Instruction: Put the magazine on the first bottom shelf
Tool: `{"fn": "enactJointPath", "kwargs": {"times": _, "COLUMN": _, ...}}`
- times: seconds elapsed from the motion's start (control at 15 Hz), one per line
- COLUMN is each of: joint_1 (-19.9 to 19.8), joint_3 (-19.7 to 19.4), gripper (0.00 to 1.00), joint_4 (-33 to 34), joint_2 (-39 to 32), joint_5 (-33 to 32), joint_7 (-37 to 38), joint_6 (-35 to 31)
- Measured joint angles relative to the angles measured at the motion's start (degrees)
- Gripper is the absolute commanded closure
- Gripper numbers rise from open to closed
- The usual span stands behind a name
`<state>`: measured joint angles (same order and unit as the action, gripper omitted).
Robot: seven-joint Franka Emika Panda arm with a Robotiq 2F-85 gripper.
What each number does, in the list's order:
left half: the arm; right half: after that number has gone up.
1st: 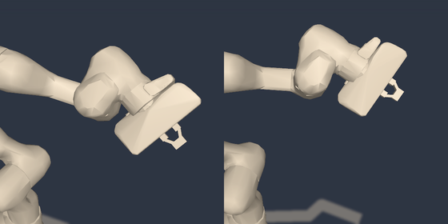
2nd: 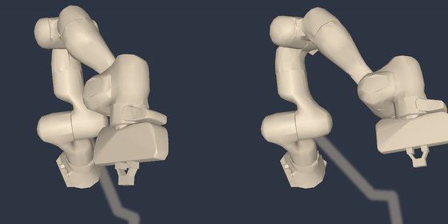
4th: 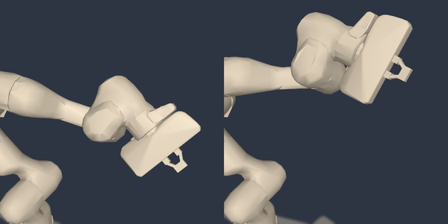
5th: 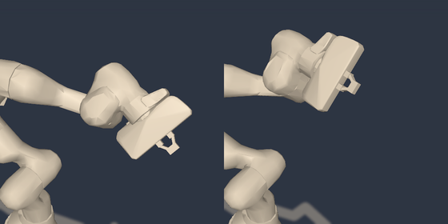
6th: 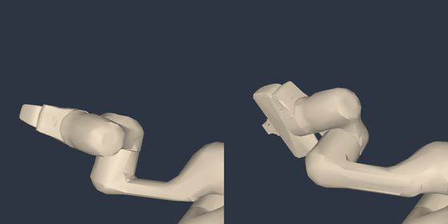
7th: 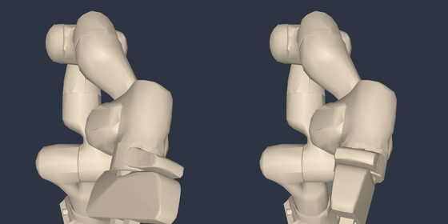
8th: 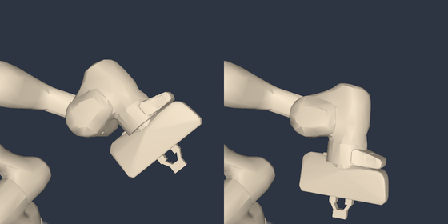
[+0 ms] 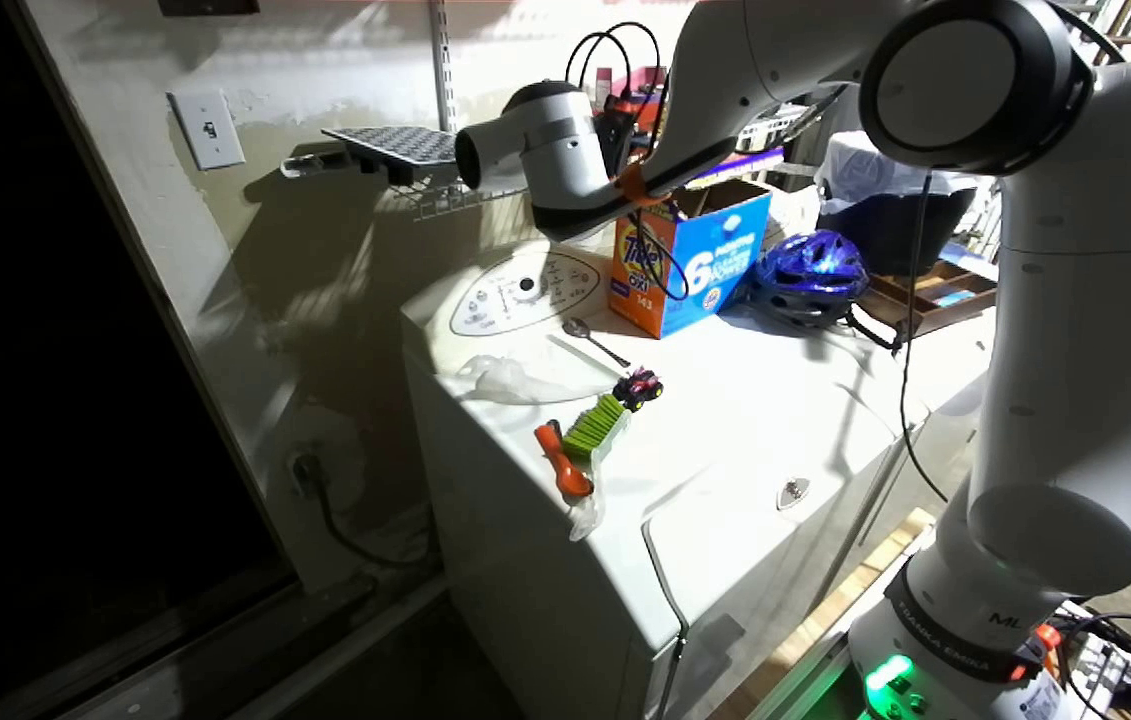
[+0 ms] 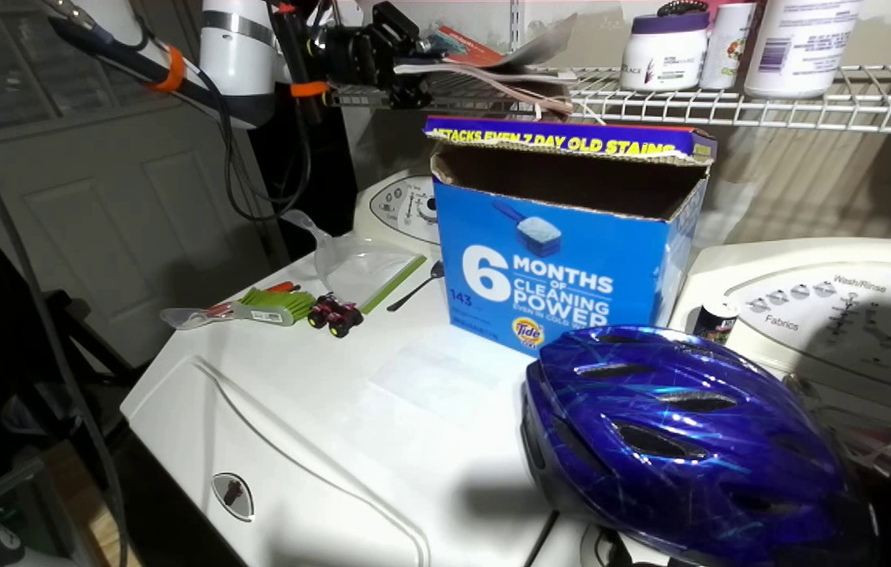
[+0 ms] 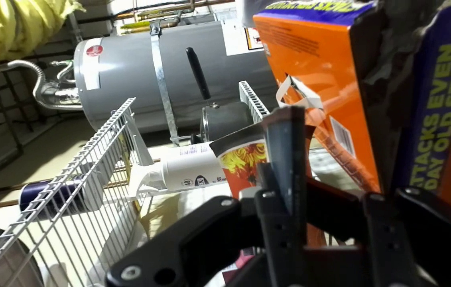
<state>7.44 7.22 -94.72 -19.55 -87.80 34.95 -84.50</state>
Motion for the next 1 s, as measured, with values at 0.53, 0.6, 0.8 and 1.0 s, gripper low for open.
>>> {"fn": "enactJointPath", "kwargs": {"times": 0.53, "joint_1": -0.9, "joint_3": -0.4, "gripper": 0.97, "joint_4": 3.1, "joint_2": 0.0, "joint_5": 7.9, "joint_7": -4.4, "joint_6": -2.8}}
{"fn": "enactJointPath", "kwargs": {"times": 0.6, "joint_1": -1.0, "joint_3": -0.6, "gripper": 0.97, "joint_4": 3.5, "joint_2": 0.0, "joint_5": 8.6, "joint_7": -5.0, "joint_6": -3.2}}
{"fn": "enactJointPath", "kwargs": {"times": 0.8, "joint_1": -1.6, "joint_3": -1.2, "gripper": 0.97, "joint_4": 5.0, "joint_2": 0.0, "joint_5": 11.0, "joint_7": -7.1, "joint_6": -4.8}}
{"fn": "enactJointPath", "kwargs": {"times": 1.0, "joint_1": -2.4, "joint_3": -1.9, "gripper": 0.97, "joint_4": 7.3, "joint_2": 0.0, "joint_5": 13.8, "joint_7": -9.9, "joint_6": -6.1}}
